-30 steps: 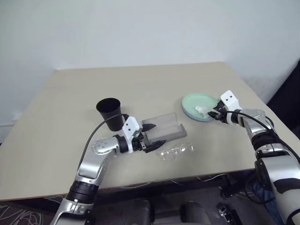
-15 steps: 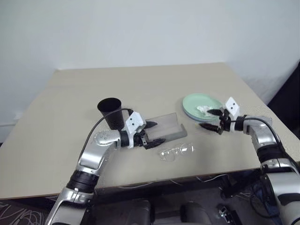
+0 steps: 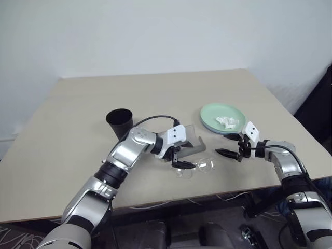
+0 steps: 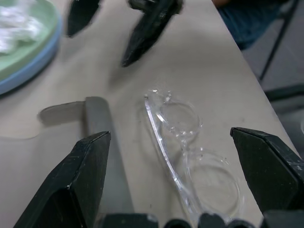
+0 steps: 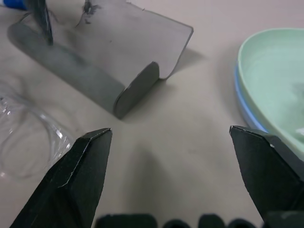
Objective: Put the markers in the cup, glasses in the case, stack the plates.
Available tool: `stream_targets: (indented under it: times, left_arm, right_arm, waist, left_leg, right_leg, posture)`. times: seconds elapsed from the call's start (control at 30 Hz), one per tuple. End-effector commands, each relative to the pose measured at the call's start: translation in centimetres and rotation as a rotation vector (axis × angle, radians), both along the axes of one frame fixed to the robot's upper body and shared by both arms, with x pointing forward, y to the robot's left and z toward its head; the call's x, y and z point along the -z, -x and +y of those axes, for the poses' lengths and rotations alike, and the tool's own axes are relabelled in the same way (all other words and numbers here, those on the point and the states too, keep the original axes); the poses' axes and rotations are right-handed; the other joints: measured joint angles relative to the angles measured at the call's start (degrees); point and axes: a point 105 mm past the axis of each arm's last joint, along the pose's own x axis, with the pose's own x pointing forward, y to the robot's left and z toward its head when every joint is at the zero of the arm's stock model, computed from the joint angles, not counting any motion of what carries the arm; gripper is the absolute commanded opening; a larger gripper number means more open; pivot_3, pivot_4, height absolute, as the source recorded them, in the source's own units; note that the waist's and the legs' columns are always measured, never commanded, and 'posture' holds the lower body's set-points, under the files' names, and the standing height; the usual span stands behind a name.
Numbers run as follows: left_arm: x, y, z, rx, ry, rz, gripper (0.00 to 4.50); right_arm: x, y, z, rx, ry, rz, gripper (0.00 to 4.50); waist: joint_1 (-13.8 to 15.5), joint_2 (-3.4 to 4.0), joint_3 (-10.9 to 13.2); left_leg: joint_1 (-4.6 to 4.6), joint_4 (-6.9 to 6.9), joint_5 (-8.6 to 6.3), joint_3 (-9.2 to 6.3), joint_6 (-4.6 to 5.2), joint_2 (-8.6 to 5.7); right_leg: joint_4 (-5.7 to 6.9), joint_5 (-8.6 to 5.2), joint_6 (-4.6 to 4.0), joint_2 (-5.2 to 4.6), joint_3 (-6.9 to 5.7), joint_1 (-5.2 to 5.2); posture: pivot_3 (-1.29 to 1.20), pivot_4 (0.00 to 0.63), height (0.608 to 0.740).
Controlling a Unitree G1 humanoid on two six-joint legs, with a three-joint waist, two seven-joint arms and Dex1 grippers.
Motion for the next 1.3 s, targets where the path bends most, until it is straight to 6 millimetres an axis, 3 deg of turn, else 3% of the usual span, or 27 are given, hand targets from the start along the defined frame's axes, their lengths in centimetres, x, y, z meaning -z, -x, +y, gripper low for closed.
stream_targets:
  times: [0.03,0.43,0.53,0.73,1.2,1.3]
  left_arm:
    - [-0.9,-0.6,-0.7,0.038,-0.046,-0.041,4.31]
    - [0.3,-1.1,-1.4,0.049,-0.114,0.005,4.31]
    - [0.5,-1.1,-1.8,0.047,-0.114,0.013,3.69]
    - [1.2,-0.7,-1.9,0.061,-0.137,0.018,1.54]
    - [1.9,-0.3,-1.8,0.082,-0.171,0.029,1.54]
    - [1.8,-0.2,-1.7,0.086,-0.171,0.031,0.94]
  right_arm:
    - [-1.5,0.0,-0.2,0.021,-0.044,-0.064,4.29]
    - [-1.3,1.8,-0.6,0.009,-0.070,-0.096,4.29]
    - [-1.4,1.8,-0.5,0.004,-0.069,-0.100,4.34]
    - [-2.2,2.6,-0.3,-0.068,-0.102,-0.100,4.34]
    - [-2.5,2.6,-0.4,-0.103,-0.081,-0.101,4.34]
    - [-2.5,2.6,-0.4,-0.103,-0.077,-0.104,4.34]
  waist:
    - [0.04,0.00,0.00]
    - [0.10,-0.01,0.01]
    - [0.10,-0.01,0.01]
    - [0.09,-0.02,0.01]
    - [0.10,-0.02,0.01]
    - [0.10,-0.02,0.01]
  left_leg:
    - [0.00,0.00,0.00,0.00,0.00,0.00]
    - [0.01,0.05,0.00,-0.06,0.01,0.02]
    - [0.00,0.14,-0.01,-0.08,0.01,0.01]
    - [-0.02,0.13,-0.01,-0.08,0.01,0.02]
    - [-0.01,0.20,-0.01,-0.10,0.01,0.03]
    - [-0.01,0.20,-0.01,-0.10,0.01,0.03]
  right_leg:
    - [0.00,0.00,0.00,0.00,0.00,0.00]
    - [0.01,0.00,0.00,-0.01,-0.01,0.01]
    - [0.01,0.00,0.01,-0.01,-0.01,0.04]
    - [0.01,0.00,0.01,-0.01,-0.01,0.02]
    - [0.02,0.01,0.02,-0.02,-0.02,0.05]
    - [0.02,0.01,0.02,-0.02,-0.02,0.05]
  posture:
    - [0.00,0.000,0.738]
    - [0.00,0.000,0.738]
    - [0.00,0.000,0.738]
    - [0.00,0.000,0.738]
    - [0.00,0.000,0.738]
    - [0.00,0.000,0.738]
